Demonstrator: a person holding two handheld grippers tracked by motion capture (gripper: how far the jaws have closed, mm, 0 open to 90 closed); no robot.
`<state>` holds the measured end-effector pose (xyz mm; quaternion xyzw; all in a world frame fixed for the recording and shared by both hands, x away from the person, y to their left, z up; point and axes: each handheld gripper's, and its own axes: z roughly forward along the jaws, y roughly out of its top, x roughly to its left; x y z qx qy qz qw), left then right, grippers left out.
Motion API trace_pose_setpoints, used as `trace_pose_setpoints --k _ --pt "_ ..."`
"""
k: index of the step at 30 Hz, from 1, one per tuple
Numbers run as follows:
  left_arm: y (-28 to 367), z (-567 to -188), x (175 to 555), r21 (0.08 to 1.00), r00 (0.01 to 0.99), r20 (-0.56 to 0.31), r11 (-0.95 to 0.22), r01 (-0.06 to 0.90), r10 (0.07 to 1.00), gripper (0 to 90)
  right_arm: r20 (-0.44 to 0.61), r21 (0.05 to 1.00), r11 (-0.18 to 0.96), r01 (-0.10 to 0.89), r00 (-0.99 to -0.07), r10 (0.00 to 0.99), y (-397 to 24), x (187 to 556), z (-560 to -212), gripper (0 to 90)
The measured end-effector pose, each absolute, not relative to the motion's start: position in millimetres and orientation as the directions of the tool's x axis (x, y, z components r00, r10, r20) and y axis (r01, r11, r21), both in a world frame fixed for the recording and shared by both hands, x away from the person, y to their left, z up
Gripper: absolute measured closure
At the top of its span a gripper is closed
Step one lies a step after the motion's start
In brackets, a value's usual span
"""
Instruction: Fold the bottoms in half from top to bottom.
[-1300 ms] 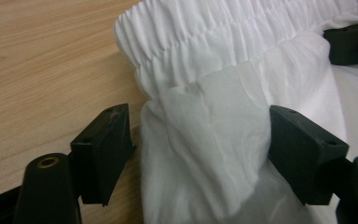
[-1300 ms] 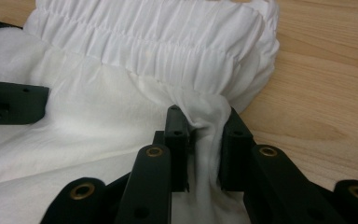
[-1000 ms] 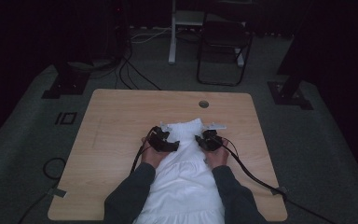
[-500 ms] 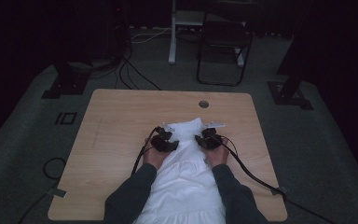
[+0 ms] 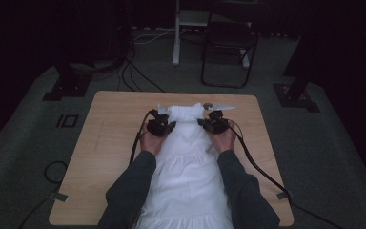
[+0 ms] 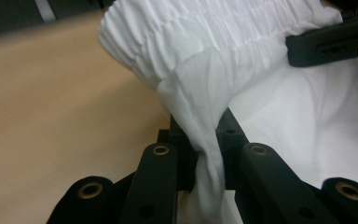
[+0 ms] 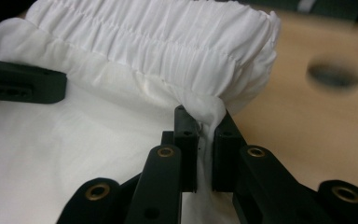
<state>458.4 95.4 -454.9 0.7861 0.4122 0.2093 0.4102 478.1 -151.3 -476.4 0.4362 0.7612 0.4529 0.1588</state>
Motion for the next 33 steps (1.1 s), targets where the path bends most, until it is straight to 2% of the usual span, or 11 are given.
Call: trace_pose_setpoints --k 2,6,10,17,25,29,33 --pt "99 -433 461 0.839 0.581 0.028 -0.335 0.428 0.813 81.7 0.133 0.852 0.205 0.482 -0.577 0.806 -150 480 -454 83.4" --pt "106 -392 464 0.877 0.577 0.047 -0.311 0.367 0.815 81.6 0.086 0.905 0.182 0.384 -0.585 0.806 -147 481 -410 83.4" --pt "113 -379 462 0.879 0.588 0.044 -0.311 0.361 0.807 81.2 0.073 0.918 0.181 0.354 -0.598 0.798 -143 477 -390 83.3" --pt "119 -387 435 0.871 0.629 0.026 -0.327 0.367 0.777 80.1 0.084 0.916 0.193 0.351 -0.639 0.765 -147 450 -399 83.4" --pt "124 -398 365 0.883 0.696 0.026 -0.344 0.321 0.717 79.6 0.066 0.92 0.229 0.319 -0.701 0.71 -158 391 -411 83.2" --pt "124 -418 325 0.874 0.72 0.048 -0.378 0.305 0.692 79.1 0.042 0.915 0.268 0.301 -0.733 0.679 -161 356 -426 83.1" --pt "123 -454 289 0.844 0.738 0.049 -0.424 0.33 0.673 78.6 0.053 0.892 0.309 0.33 -0.756 0.652 -163 323 -456 83.0"
